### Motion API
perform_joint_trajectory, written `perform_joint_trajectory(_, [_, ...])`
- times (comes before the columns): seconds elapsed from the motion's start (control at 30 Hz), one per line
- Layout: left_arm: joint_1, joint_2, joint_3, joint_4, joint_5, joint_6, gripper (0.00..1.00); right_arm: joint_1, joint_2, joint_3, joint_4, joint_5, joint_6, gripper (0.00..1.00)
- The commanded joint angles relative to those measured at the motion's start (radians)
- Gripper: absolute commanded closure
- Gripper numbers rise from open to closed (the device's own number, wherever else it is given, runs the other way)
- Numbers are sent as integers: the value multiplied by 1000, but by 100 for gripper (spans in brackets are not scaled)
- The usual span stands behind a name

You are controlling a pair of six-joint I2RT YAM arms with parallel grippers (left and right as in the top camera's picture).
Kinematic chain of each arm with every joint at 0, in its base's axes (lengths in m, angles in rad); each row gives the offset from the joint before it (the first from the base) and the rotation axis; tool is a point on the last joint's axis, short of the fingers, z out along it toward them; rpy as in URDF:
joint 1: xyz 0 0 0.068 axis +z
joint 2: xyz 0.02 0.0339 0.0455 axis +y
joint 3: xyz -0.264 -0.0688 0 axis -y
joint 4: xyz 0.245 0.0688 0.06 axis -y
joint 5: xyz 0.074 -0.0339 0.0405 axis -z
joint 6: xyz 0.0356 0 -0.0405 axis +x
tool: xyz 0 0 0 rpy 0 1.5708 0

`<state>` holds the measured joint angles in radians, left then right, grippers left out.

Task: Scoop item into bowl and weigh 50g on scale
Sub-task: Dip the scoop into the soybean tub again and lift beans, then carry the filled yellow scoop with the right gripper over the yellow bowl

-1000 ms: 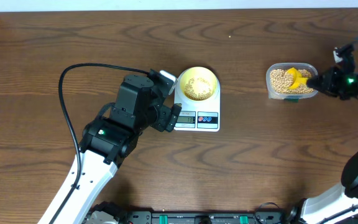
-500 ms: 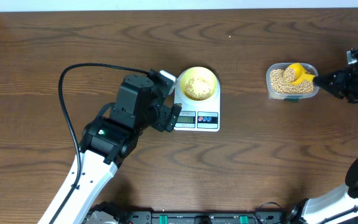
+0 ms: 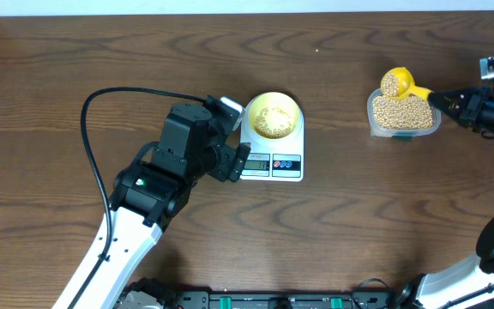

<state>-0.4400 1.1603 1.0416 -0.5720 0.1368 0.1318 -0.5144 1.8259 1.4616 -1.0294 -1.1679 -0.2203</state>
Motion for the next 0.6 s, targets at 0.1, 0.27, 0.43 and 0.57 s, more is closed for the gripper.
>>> perform_joint_trajectory(0.1, [2,3,-2,1,10,3,13,110,7,13,64,-66,55,99])
perform_joint_trajectory(0.27, [2,3,-2,1,10,3,13,201,7,13,138,-66,138,99])
perform_joint_trajectory(0.43, [2,3,-2,1,10,3,13,293,7,13,222,-65,206,99])
perform_joint_trajectory(0.57, [2,3,-2,1,10,3,14,373,7,13,299,-55,254,99])
